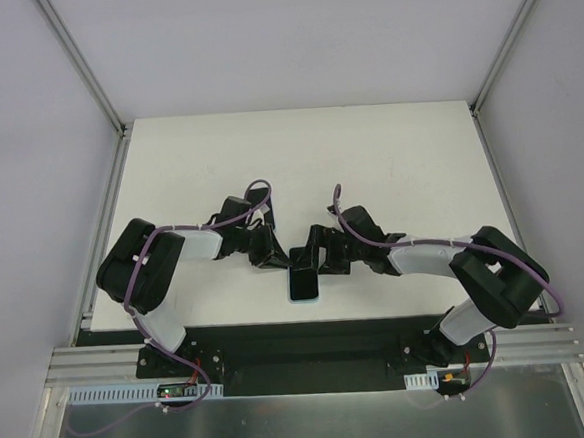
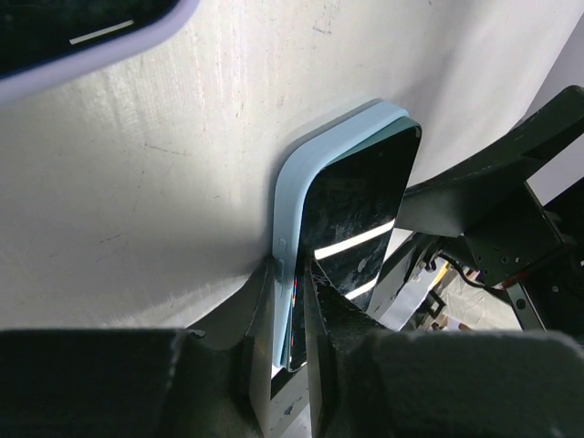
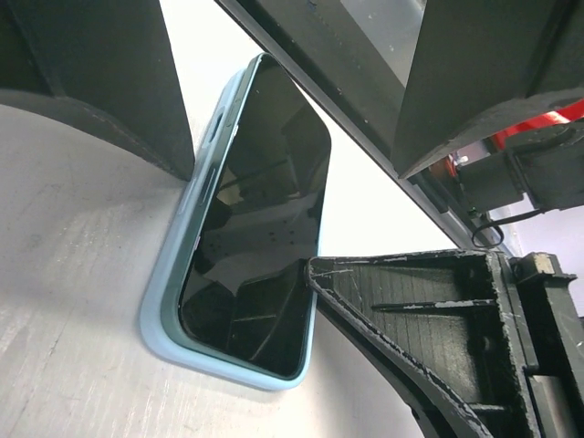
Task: Put the phone into the phone case
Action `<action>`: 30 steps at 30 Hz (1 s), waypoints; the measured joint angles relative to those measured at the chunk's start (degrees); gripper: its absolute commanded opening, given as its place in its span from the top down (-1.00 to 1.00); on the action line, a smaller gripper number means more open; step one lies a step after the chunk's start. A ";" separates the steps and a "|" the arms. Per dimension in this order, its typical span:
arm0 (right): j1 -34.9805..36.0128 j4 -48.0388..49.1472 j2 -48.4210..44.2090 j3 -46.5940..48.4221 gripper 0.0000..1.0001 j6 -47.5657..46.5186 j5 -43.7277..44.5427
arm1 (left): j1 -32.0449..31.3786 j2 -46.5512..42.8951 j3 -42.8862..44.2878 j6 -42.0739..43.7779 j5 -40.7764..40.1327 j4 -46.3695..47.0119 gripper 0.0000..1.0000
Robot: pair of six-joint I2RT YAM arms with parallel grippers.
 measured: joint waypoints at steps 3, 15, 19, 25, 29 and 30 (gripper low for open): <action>-0.52 1.40 0.13 -0.59 -0.79 0.94 -1.27 | 0.24 0.00 -0.46 -0.07 0.15 0.70 0.77; -2.71 4.37 2.10 -0.87 -0.79 4.35 -4.70 | 0.57 -0.07 -2.51 -1.57 1.14 4.42 0.96; -3.56 8.81 3.89 -1.57 -0.78 6.73 -6.78 | 0.55 -0.07 -3.30 -3.08 1.81 5.70 0.97; -3.78 17.33 5.05 -2.16 -0.67 9.77 -10.27 | 0.17 -0.07 -3.45 -4.83 3.28 6.73 0.96; -4.48 20.41 5.05 -3.30 -0.54 10.34 -11.67 | -0.07 -0.07 -3.45 -5.68 4.72 7.34 0.95; -4.72 20.52 5.03 -3.50 -0.46 10.21 -12.02 | -0.28 -0.07 -3.43 -5.75 4.98 7.41 0.94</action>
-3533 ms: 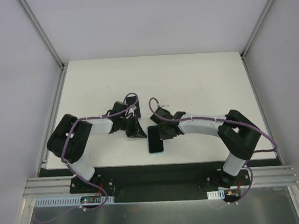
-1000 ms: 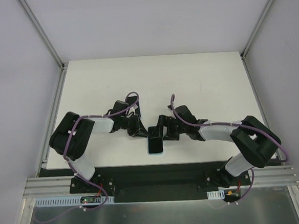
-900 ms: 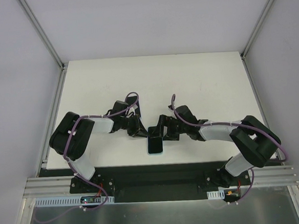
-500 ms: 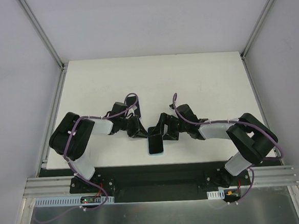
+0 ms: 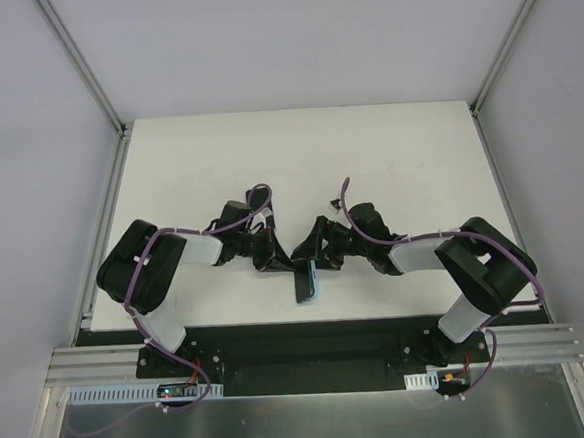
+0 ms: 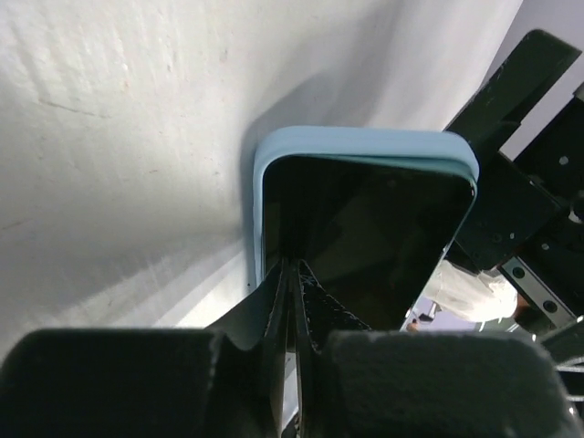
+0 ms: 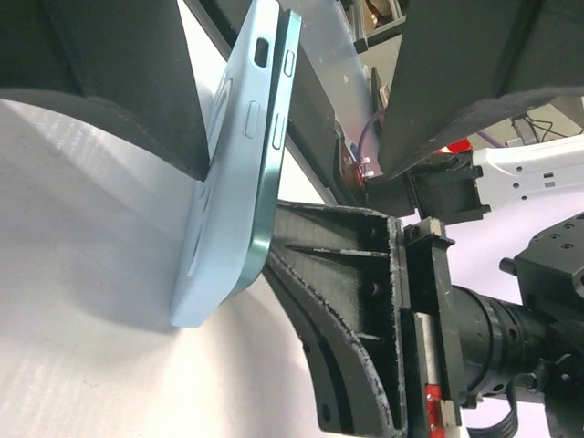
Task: Put the phone into the phone case
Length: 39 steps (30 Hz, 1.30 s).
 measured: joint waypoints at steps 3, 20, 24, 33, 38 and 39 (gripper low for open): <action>-0.83 -0.63 0.00 -0.42 -0.23 -0.52 -0.48 | -0.39 0.00 0.04 0.15 0.85 -0.26 0.95; -2.23 -14.56 -2.16 0.87 0.97 -8.13 2.01 | -0.66 -0.48 2.19 3.17 0.79 -6.56 0.78; -2.62 -15.52 -2.23 1.38 0.97 -9.73 1.33 | 0.20 -3.17 2.19 4.63 0.28 -9.09 0.38; -5.25 -19.71 -11.69 1.40 0.97 -17.16 -4.07 | 6.51 -16.28 2.36 8.28 1.49 -13.31 -0.32; -6.36 -20.48 -16.57 3.43 0.97 -18.45 -9.88 | 6.40 -21.57 3.13 9.92 6.01 -13.20 -0.35; -6.60 -20.48 -16.94 3.91 0.97 -18.49 -10.56 | 6.40 -22.32 3.13 10.08 6.97 -13.11 -0.35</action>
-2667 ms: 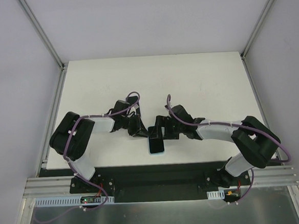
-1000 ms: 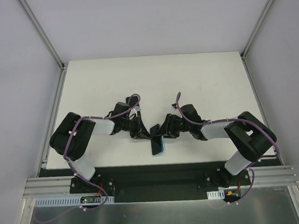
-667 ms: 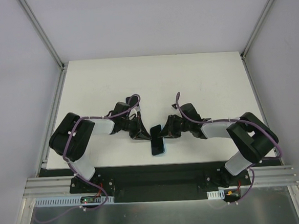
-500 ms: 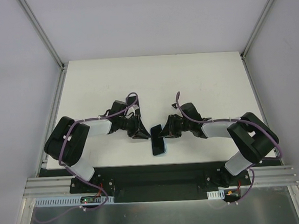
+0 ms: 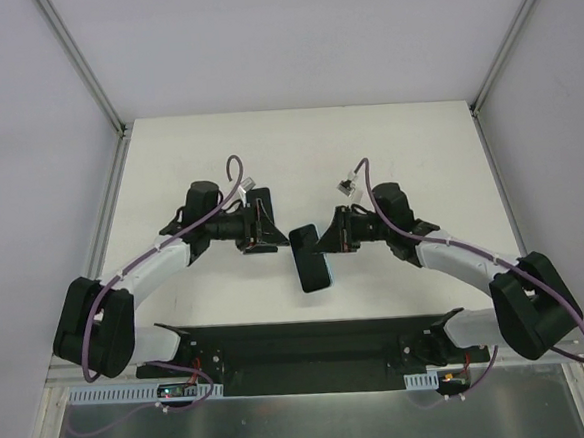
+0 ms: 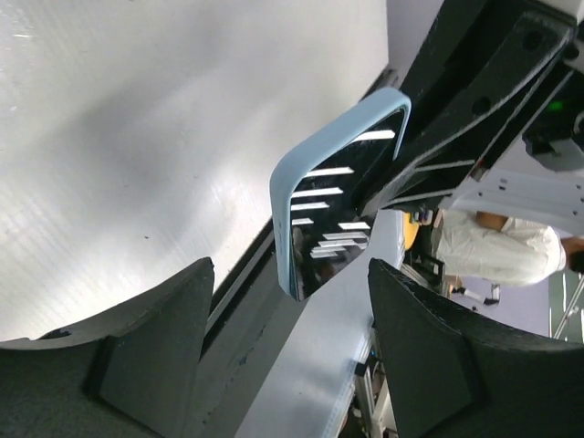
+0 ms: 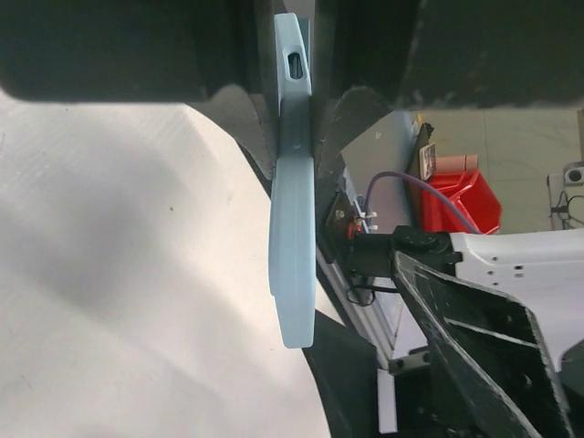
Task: Put the phone into the phone case
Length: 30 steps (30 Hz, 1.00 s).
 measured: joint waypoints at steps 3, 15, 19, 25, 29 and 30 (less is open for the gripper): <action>-0.63 -0.07 -0.35 1.86 0.97 0.07 -2.25 | -0.02 -1.42 -0.24 -0.63 2.69 1.92 -0.34; -0.94 10.78 -0.15 3.08 0.94 10.05 -8.98 | -3.76 -1.97 -6.86 -11.93 8.09 22.62 -0.21; -0.94 16.55 0.50 2.78 0.91 14.29 -9.97 | -4.87 -0.72 -7.58 -16.33 9.05 29.90 0.15; -1.38 21.03 1.75 1.49 0.54 18.14 -10.38 | -4.92 -0.50 -8.13 -21.16 9.97 37.64 0.84; -1.40 22.91 1.75 0.39 0.10 18.82 -10.97 | -5.16 -0.50 -8.61 -22.95 10.62 40.76 1.00; -1.42 23.45 1.62 -0.07 0.04 19.06 -11.10 | -5.22 -0.46 -8.76 -23.30 10.54 40.85 1.00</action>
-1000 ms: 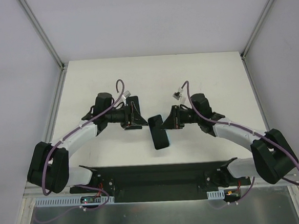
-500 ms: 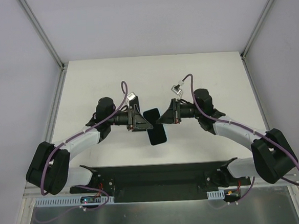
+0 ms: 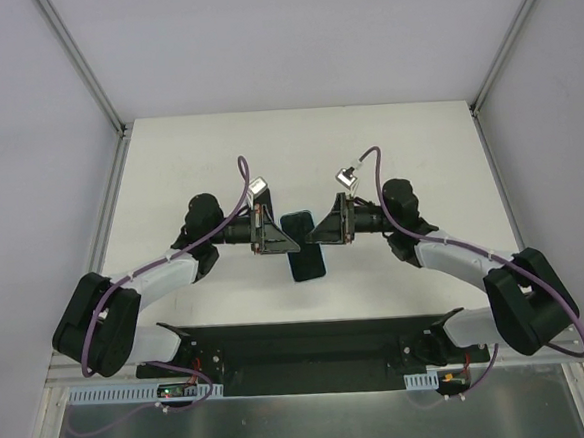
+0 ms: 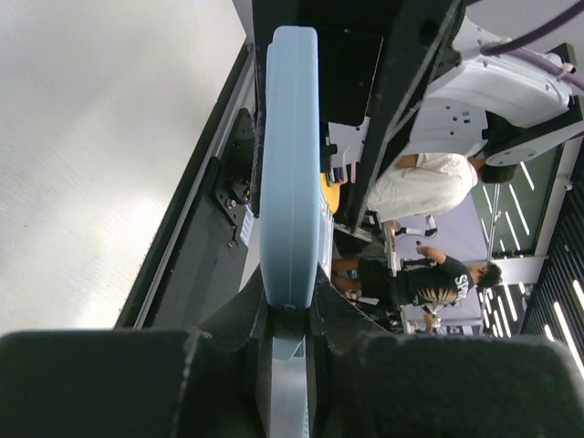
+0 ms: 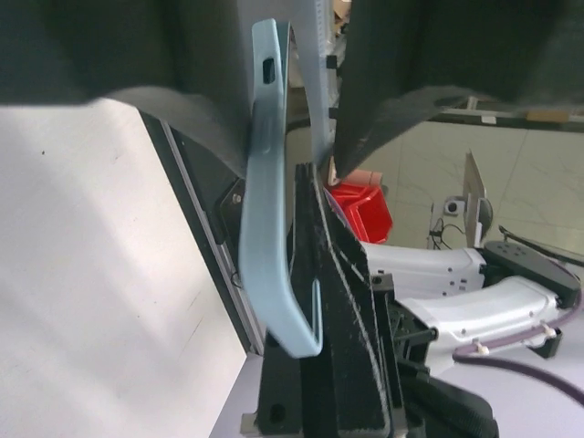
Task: Put the phone into the phone case
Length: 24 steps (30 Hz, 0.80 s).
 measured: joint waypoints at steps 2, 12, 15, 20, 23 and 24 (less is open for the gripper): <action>0.07 1.18 -0.55 -1.07 -0.10 0.13 -0.70 | -0.04 0.28 -0.11 -0.28 -0.07 -0.28 1.00; 2.73 9.35 -4.24 -9.97 0.10 1.01 -3.80 | -0.02 0.46 -0.09 -1.51 -0.70 -0.31 1.00; 3.04 14.75 -3.87 -12.48 0.20 3.34 -3.78 | -0.07 0.94 0.20 -2.10 -0.63 -0.22 1.00; 2.99 25.00 1.25 -14.05 0.35 9.62 -3.82 | -0.04 1.73 0.63 -2.99 -0.44 -0.07 1.00; 3.10 28.35 5.14 -14.05 0.60 13.33 -4.13 | -0.04 2.54 0.79 -3.19 -0.70 0.09 1.00; 3.15 29.03 6.23 -14.05 0.65 14.34 -4.35 | -0.04 2.73 0.79 -3.02 -0.70 0.00 1.00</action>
